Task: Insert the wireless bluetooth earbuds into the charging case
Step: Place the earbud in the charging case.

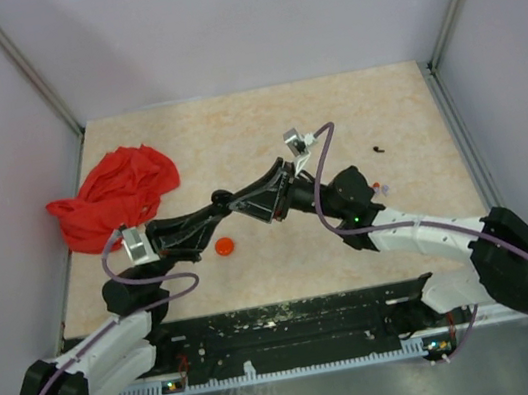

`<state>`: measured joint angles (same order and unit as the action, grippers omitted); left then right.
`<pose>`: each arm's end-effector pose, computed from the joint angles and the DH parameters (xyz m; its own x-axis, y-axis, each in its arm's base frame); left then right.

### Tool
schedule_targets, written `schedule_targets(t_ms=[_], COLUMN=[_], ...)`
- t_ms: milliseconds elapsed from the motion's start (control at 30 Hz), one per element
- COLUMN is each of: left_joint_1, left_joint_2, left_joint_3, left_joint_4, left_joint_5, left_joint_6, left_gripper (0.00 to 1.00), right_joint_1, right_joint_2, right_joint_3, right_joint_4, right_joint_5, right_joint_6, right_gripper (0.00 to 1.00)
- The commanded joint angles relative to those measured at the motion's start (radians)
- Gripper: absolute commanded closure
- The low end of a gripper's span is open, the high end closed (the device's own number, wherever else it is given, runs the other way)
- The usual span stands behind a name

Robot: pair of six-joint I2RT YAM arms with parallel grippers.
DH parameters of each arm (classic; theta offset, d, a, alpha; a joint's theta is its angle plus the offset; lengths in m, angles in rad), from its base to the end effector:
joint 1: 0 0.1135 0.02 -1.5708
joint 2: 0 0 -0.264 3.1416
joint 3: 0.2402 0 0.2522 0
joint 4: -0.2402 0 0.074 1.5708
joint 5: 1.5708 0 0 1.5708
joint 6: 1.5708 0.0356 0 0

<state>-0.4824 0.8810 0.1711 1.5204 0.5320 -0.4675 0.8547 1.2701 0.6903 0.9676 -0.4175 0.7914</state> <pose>0.1236 -0.0851 0.2788 0.2533 -0.5711 -0.7808 0.9226 0.3853 0.0176 0.1718 0.2194 0.3219 -0.4913 0.4259 -0.7597 -0.8344 0.0198 0.5508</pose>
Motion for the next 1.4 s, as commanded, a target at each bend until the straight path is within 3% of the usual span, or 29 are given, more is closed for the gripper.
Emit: schedule_targets(t_ms=[0,200,333,600,733,900,1367], left_joint_1=[-0.007,-0.006,-0.006,-0.006,-0.006,-0.005,-0.006], left_joint_2=[-0.008,-0.003,0.004,0.032,0.035,0.045,0.116], left_joint_3=[-0.01,-0.051,-0.084,-0.078,-0.072,-0.074,-0.005], left_joint_4=[0.27,0.27,0.27,0.268,0.269,0.268,0.268], left_joint_5=[-0.031,-0.035,-0.038,0.014,0.031,0.049,0.189], left_joint_6=[-0.007,0.042,0.082,0.062,0.049,0.037,-0.077], left_gripper=[1.0,1.0,1.0,1.0,1.0,1.0,1.0], right_joint_1=[0.007,-0.012,-0.065,-0.096,-0.133,-0.163,-0.163], right_joint_2=[-0.034,-0.111,-0.158,-0.151,-0.162,-0.156,-0.121], right_joint_3=[0.034,0.04,0.078,0.156,0.167,0.24,0.337], right_joint_4=[-0.096,-0.238,-0.418,-0.626,-0.653,-0.81,-0.888], right_joint_5=[0.007,0.056,0.063,-0.102,-0.136,-0.167,-0.328], right_joint_6=[-0.042,-0.123,-0.205,-0.404,-0.417,-0.517,-0.811], right_gripper=[0.62,0.59,0.56,0.45,0.44,0.44,0.5])
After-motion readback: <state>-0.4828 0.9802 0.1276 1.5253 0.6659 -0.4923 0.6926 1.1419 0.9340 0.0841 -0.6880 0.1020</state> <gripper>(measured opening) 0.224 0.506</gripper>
